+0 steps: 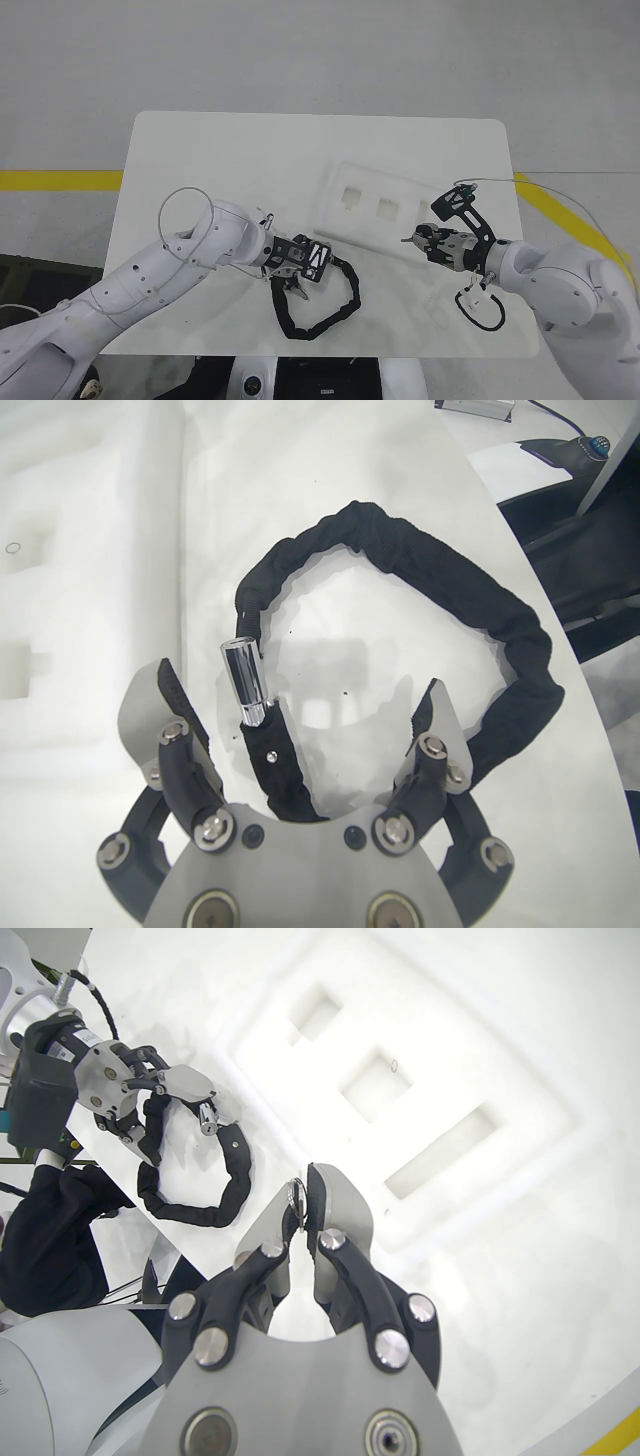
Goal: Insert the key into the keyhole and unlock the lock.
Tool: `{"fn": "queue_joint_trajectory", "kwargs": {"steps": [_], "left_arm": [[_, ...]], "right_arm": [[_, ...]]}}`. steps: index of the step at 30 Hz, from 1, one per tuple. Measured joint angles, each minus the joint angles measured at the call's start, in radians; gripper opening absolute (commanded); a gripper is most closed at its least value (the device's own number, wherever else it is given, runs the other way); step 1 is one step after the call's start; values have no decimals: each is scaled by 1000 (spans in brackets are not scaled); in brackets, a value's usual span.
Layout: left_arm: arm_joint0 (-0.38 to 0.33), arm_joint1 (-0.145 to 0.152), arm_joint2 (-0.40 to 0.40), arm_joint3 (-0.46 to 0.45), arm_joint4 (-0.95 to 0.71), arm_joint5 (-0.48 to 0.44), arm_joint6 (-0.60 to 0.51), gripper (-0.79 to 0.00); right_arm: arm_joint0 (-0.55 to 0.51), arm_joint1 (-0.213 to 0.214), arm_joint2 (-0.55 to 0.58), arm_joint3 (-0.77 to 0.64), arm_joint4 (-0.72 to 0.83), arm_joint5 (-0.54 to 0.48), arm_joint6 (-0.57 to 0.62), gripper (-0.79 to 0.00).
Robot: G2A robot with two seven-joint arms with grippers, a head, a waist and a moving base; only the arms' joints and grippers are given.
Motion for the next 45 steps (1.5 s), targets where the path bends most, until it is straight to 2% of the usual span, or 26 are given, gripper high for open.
{"fn": "queue_joint_trajectory", "kwargs": {"steps": [2, 3, 9, 14, 20, 24, 26, 45], "left_arm": [[-9, -8, 9, 11, -6, 0, -8, -6], [-12, -12, 13, 16, -8, 0, -11, -68], [-29, -31, 31, 42, -26, 0, -35, -175], [-32, -37, 27, 59, -44, 0, -63, -317], [-26, -36, 6, 63, -73, 0, -108, -308], [-19, -37, -9, 56, -89, 0, -135, -345], [-15, -39, -14, 55, -97, 1, -149, -394], [-23, -75, -26, 77, -161, 0, -263, -456]], "right_arm": [[0, 0, 0, 0, 0, 0, 0, -785], [0, 0, 0, 0, 0, 0, 0, -785], [0, 0, 0, 0, 0, 0, 0, -785], [0, 0, 0, 0, 0, 0, 0, -785], [0, 0, 0, 0, 0, 0, 0, -785], [0, 0, 0, 0, 0, 0, 0, -785], [0, 0, 0, 0, 0, 0, 0, -785], [0, 0, 0, 0, 0, 0, 0, -785]]}}
